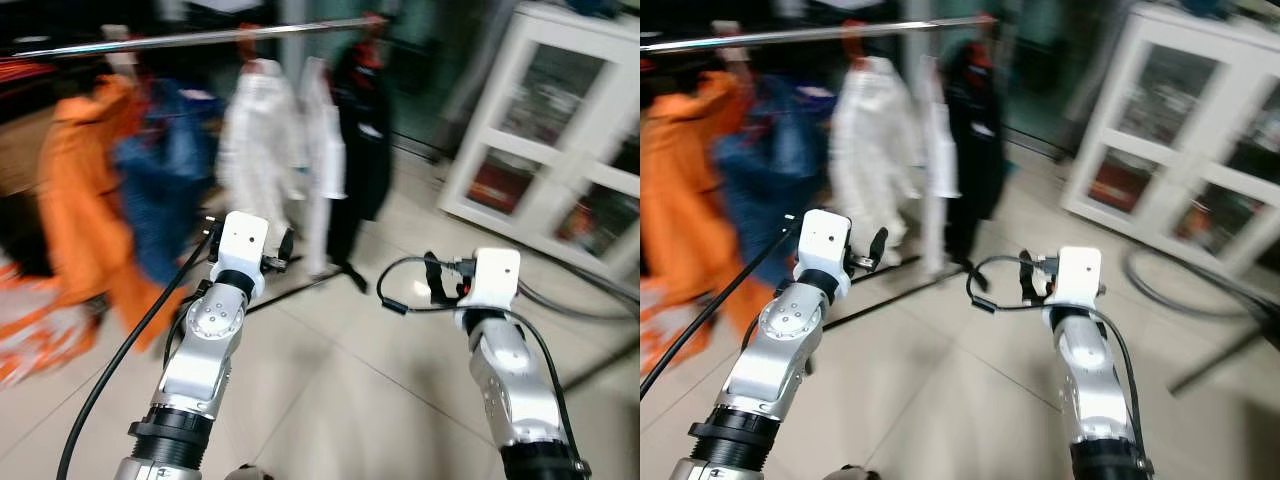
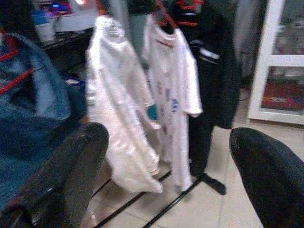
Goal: Hang hanger
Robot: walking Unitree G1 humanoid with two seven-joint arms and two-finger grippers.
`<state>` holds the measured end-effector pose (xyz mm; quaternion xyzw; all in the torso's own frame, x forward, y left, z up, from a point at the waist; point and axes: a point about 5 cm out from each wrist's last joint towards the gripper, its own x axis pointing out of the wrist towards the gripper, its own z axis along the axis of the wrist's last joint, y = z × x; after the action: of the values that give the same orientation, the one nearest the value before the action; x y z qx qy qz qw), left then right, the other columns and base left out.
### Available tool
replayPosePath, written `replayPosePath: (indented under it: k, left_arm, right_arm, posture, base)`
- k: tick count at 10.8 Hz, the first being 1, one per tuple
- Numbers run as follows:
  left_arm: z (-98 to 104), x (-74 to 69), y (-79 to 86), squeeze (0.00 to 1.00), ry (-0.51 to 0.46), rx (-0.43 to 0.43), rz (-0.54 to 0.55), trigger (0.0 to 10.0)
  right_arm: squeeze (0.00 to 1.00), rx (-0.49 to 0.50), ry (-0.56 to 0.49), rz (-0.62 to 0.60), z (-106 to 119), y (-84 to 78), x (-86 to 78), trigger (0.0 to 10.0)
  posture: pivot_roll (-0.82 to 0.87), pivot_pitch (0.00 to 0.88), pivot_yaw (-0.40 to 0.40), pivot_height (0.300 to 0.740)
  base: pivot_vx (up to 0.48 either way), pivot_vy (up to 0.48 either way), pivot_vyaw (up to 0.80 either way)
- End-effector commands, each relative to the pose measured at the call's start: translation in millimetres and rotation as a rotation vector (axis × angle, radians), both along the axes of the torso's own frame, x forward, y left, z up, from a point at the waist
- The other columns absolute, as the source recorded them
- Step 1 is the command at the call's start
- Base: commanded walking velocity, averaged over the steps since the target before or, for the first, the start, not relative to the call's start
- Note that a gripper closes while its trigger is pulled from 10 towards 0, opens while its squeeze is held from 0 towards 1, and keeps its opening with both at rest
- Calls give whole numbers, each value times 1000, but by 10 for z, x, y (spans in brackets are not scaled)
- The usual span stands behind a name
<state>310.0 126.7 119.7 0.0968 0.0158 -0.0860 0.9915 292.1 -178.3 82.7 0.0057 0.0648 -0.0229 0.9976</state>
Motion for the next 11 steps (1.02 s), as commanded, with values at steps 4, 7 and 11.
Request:
replayPosePath:
  k: [4,7,11]
  left_arm:
    - [12,17,-10,0,-30,32,16,10000]
    - [58,3,-52,0,-62,-30,-12,10000]
    - [55,22,-1,0,-55,-10,15,10000]
  right_arm:
    - [0,1,-7,23,14,-4,56,10000]
    - [0,16,-10,54,2,53,29,10000]
    - [0,21,-28,56,7,70,6,10000]
  posture:
    - [-39,0,-35,740]
    - [-52,0,-26,740]
    - [-53,0,-16,740]
  base:
    - [0,0,786]
    - [0,0,729]
    - [211,0,353]
